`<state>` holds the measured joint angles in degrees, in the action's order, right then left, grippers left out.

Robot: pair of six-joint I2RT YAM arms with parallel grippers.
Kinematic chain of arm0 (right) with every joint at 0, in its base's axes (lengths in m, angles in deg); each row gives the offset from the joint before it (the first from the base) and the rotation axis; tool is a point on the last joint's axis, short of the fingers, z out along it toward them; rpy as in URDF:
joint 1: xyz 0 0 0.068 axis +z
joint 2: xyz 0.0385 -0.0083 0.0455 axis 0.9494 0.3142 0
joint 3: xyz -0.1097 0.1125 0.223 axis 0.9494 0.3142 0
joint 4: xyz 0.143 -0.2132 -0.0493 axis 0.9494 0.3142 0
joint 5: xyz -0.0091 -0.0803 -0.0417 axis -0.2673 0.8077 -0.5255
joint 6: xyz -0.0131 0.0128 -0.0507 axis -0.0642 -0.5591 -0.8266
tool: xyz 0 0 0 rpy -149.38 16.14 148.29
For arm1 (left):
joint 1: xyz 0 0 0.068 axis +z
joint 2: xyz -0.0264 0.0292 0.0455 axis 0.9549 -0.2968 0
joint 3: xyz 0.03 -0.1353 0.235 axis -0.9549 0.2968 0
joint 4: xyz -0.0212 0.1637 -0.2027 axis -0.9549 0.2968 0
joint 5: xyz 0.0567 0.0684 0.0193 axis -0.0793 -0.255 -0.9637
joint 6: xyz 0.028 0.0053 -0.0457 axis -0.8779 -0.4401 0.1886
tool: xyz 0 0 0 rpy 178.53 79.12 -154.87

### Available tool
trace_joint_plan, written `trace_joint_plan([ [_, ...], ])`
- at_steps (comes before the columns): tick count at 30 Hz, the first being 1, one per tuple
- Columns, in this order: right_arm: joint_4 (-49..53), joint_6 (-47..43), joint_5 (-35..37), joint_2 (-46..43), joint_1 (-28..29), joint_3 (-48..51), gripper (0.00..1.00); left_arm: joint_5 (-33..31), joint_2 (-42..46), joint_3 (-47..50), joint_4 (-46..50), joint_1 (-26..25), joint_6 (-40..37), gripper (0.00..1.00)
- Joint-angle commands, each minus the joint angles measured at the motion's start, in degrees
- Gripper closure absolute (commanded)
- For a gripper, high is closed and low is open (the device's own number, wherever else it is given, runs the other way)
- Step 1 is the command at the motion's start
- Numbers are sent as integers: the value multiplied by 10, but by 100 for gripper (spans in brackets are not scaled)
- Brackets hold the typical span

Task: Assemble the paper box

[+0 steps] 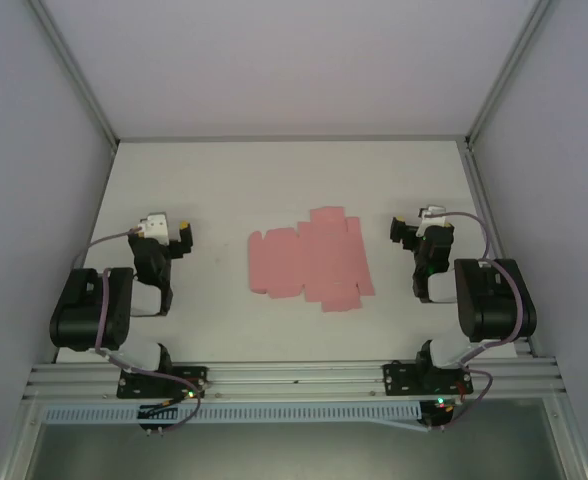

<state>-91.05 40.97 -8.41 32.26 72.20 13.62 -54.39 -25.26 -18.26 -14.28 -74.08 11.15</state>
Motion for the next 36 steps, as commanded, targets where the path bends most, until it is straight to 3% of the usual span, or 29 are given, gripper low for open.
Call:
trace_joint_plan([
  [1,-5,6,-6,-4,-1,-2,0,6,-2,-9,-26,-3,-12,0],
  [21,-7,7,-5,-6,-1,-1,0,11,-1,-12,-23,-4,-14,0],
  [25,19,8,3,-25,-1,-7,0,7,44,-46,79,-2,-7,0],
  [31,135,-5,-16,-92,5,-41,0,-3,106,-67,155,-2,-5,0],
  [36,316,-11,65,-155,55,-122,0,16,197,-137,342,-11,64,0],
])
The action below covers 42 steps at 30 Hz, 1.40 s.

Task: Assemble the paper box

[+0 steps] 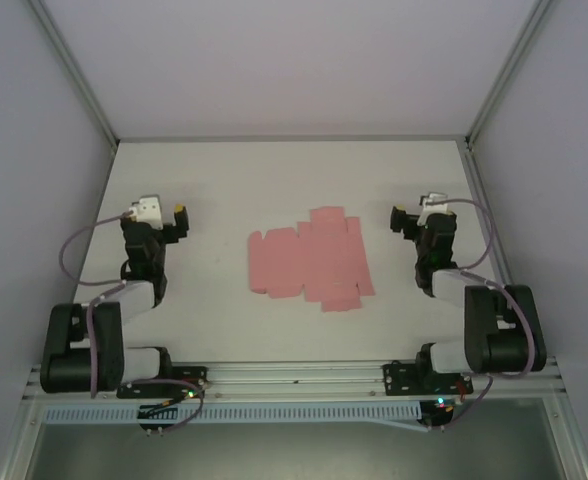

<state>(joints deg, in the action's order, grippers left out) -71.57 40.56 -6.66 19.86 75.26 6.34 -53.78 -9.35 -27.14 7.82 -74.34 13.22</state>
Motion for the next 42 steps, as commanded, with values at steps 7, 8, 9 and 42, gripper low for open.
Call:
trace_joint_plan([
  [7,415,114,60,-30,136,-184,12,48,55,-152,374,-80,188,0],
  [8,430,135,49,-23,153,-187,14,61,51,-161,398,-94,207,0],
  [9,437,153,29,-14,165,-187,18,84,45,-166,415,-106,219,0],
  [42,354,331,-87,174,244,-66,54,468,-191,-127,288,-209,375,38],
])
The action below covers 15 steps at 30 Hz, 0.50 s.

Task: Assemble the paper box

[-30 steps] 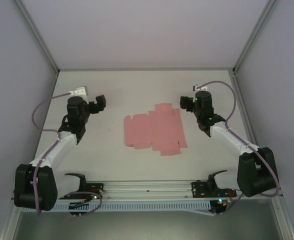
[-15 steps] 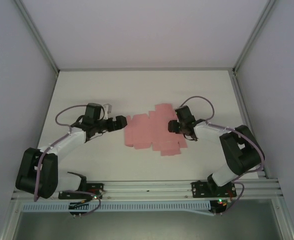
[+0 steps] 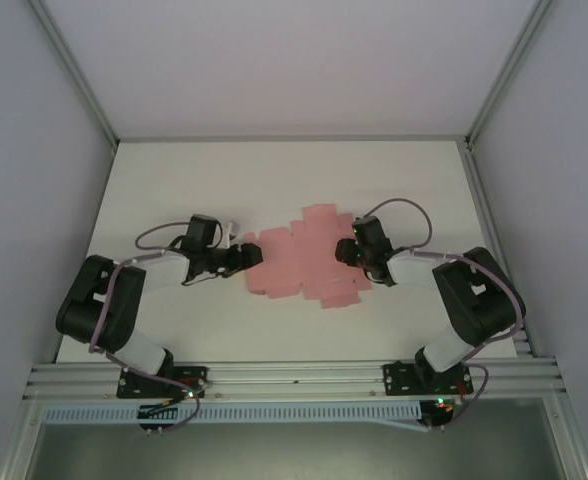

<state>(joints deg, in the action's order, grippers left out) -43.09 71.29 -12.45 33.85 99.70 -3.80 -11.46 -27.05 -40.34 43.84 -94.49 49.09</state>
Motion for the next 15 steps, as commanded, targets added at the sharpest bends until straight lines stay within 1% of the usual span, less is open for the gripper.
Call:
trace_joint_plan([
  [1,69,23,-31,33,-1,35,54,51,-17,4,-85,-10,17,40],
  [2,69,23,-32,34,0,36,54,52,-17,1,-91,-12,18,41],
  [3,66,23,-33,32,0,37,53,52,-16,-2,-94,-13,16,46],
  [6,50,20,-40,19,0,46,54,33,-8,-10,-87,-14,4,53],
  [8,40,18,-43,5,-1,51,54,5,-6,-25,-50,-14,-21,66],
  [11,26,11,-52,-24,-4,57,53,-9,4,-34,-37,-14,-45,94],
  [12,21,10,-59,-35,-7,58,52,-10,10,-35,-36,-14,-50,100],
  [15,16,1,-81,-85,-25,61,45,-9,48,-41,-40,-16,-82,100],
])
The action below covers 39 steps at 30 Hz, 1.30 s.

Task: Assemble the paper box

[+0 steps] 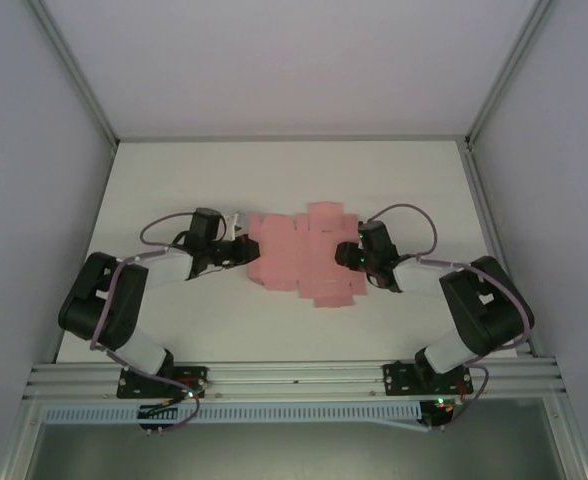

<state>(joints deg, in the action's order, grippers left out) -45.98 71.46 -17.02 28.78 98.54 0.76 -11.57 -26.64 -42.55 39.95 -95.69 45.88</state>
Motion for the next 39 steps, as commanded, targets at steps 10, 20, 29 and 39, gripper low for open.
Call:
trace_joint_plan([
  [10,39,-85,-194,-268,-137,36,21,36,255,-36,8,-2,-158,100],
  [20,-29,-89,-391,-359,-197,11,0,148,388,-31,-53,-7,-133,100],
  [29,-177,-21,-541,-350,-205,18,33,135,434,-28,-52,-10,-118,100],
  [39,-58,-83,-524,-387,-205,-4,65,36,437,-29,-9,-10,-120,100],
])
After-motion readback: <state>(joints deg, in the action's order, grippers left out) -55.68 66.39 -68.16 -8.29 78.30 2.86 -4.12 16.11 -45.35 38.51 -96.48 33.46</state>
